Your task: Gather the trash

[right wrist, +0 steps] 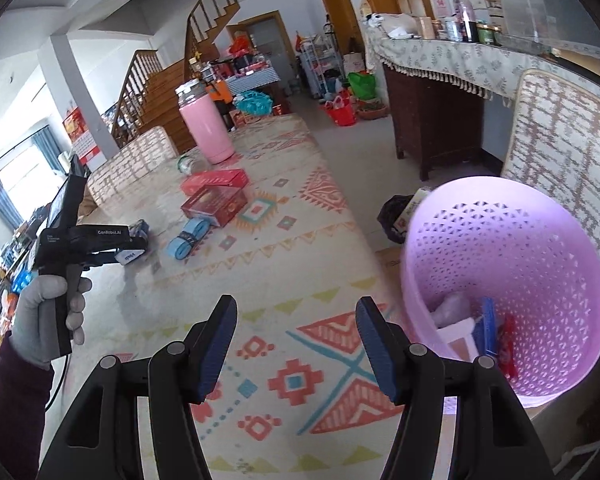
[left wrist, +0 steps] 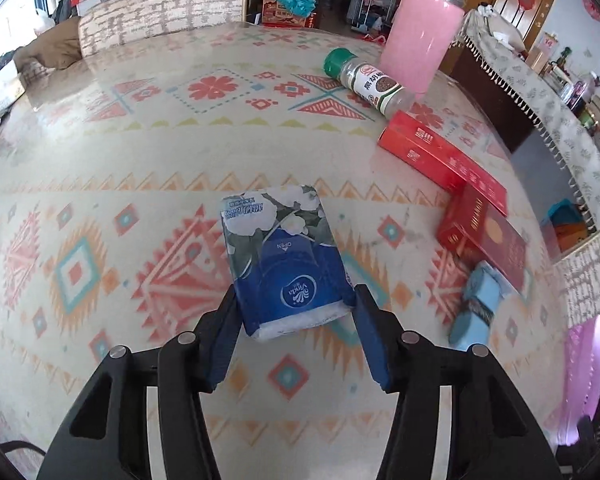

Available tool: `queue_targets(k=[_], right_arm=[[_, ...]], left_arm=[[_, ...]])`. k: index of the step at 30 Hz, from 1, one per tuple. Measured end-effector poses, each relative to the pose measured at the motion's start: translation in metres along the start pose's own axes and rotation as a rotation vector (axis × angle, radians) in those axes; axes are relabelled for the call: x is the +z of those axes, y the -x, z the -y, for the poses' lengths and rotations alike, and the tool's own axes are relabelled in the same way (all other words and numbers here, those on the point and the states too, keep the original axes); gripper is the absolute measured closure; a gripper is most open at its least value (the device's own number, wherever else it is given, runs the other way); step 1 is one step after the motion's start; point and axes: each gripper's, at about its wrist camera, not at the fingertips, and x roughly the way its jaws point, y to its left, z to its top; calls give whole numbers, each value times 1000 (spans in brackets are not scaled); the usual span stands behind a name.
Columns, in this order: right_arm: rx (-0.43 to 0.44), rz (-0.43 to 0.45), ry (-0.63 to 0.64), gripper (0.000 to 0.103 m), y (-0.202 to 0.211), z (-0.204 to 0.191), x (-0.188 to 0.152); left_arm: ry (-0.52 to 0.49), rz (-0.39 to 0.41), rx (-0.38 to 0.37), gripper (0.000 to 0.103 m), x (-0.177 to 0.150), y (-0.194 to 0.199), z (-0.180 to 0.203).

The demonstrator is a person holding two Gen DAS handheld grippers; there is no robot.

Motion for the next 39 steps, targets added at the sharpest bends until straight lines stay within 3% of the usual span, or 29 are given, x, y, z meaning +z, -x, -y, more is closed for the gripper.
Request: queue_targets(k=[6,13,16,21,27,33,36,39], right_arm=[[74,-66,31,37,-26,-30,6],[121,-126,91,37,-77,-80,17],[93,-143,118,37,-106,-98,28],[48,-192,124,37,-150,-122,47],[-37,-198,107,38,-178,-149,58],[-136,-185,126,52,-192,-164,62],[-148,-173,123,71,-192,-164,61],[-117,-176,95,75,-186,-160,58]], left_arm=[[-1,89,-47,49,-32,45,-17],[-70,195,16,49,-50,61,-26],[-77,222,32,49,-52,65,-33],[-15,222,-29,49,-47,69,-58],[11,236,-42,49,-45,73,-67],[17,220,-27,49,-42,66,-71],[47,168,-59,49,-40,55,-79],[79,128,-85,49,-38,47,-86]])
